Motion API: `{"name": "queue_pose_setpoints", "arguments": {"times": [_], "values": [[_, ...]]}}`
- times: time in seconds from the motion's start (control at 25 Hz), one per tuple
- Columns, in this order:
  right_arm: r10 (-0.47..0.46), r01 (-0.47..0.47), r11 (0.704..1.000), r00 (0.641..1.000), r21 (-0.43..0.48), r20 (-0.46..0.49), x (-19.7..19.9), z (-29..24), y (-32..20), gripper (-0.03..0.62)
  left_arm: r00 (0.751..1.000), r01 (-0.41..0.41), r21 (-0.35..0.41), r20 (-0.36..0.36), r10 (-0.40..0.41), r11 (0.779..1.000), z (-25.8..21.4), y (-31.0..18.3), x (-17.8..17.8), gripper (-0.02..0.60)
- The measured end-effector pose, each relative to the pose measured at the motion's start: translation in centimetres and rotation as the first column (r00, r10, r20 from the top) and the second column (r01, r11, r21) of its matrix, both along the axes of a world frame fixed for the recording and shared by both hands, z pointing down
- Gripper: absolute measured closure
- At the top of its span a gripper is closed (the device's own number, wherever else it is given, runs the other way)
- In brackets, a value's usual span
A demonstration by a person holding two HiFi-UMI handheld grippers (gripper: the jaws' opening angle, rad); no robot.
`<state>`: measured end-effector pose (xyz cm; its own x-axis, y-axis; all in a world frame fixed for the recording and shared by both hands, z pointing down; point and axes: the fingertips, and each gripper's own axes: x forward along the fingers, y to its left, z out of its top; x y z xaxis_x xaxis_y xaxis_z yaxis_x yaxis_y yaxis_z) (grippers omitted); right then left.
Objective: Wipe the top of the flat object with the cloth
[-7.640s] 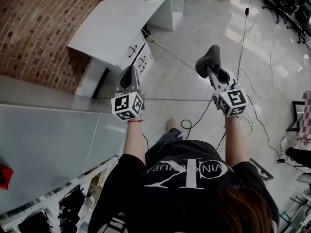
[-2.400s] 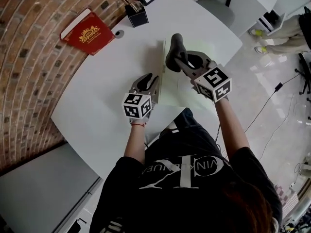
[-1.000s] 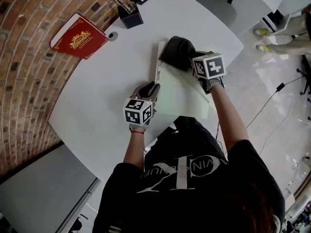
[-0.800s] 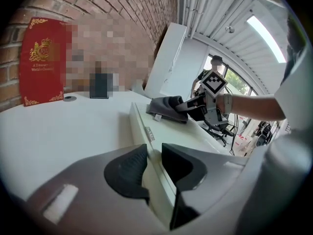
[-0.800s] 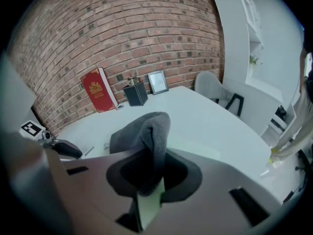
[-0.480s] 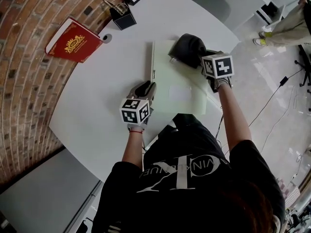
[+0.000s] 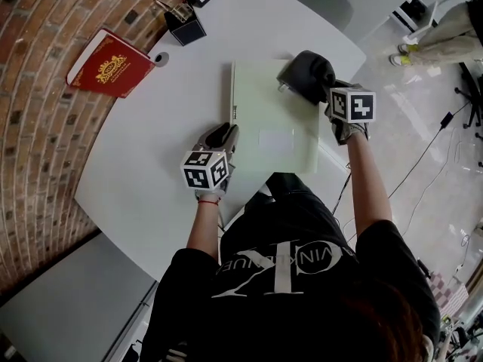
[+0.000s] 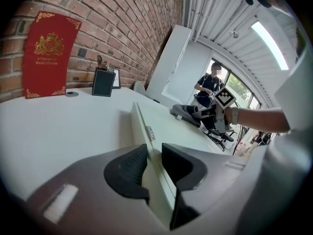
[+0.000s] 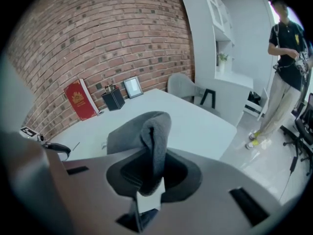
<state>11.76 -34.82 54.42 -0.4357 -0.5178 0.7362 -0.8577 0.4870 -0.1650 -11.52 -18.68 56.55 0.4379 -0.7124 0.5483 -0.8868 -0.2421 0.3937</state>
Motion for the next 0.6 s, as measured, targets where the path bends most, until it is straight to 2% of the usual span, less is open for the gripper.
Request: {"name": "queue_pose_setpoints", "arguments": {"times": [0.12,0.24,0.28,0.32,0.36,0.4,0.6], "values": [[0.036,-0.035,0.999,0.999,0.021,-0.012,1.0,-0.2,0.1,0.543,1.0,0.003,-0.005,-0.023,-0.003,1.0,0.0,0.0,0.0,0.477],[0.021,-0.016,0.988,0.999,0.153,-0.025,1.0,-2.7,-0.2,0.543,0.998,0.006,0.0,-0.058,-0.006,1.0,-0.2,0.0,-0.1,0.476],[-0.001,0.003,0.981,1.0,0.195,-0.01,0.4,-4.0,-0.1,0.543,0.997,0.002,0.008,-0.082,-0.002,1.0,-0.4,0.0,0.0,0.476],[-0.028,0.024,0.974,1.0,0.227,0.013,-0.4,-5.3,0.1,0.543,0.993,-0.006,0.017,-0.114,0.008,1.0,-0.6,0.1,0.2,0.434],[-0.059,0.048,0.967,0.998,0.251,0.037,-1.5,-6.6,0.4,0.543,0.989,-0.017,0.021,-0.144,0.02,1.0,-0.8,0.3,0.4,0.359],[-0.094,0.075,0.96,0.994,0.268,0.059,-2.7,-7.8,0.8,0.543,0.986,-0.028,0.021,-0.161,0.031,0.999,-0.9,0.6,0.6,0.332],[-0.27,0.212,0.93,0.949,0.3,0.165,-10.1,-11.7,4.1,0.543,0.991,-0.055,-0.005,-0.124,0.053,0.998,-0.4,2.6,0.7,0.322]]}}
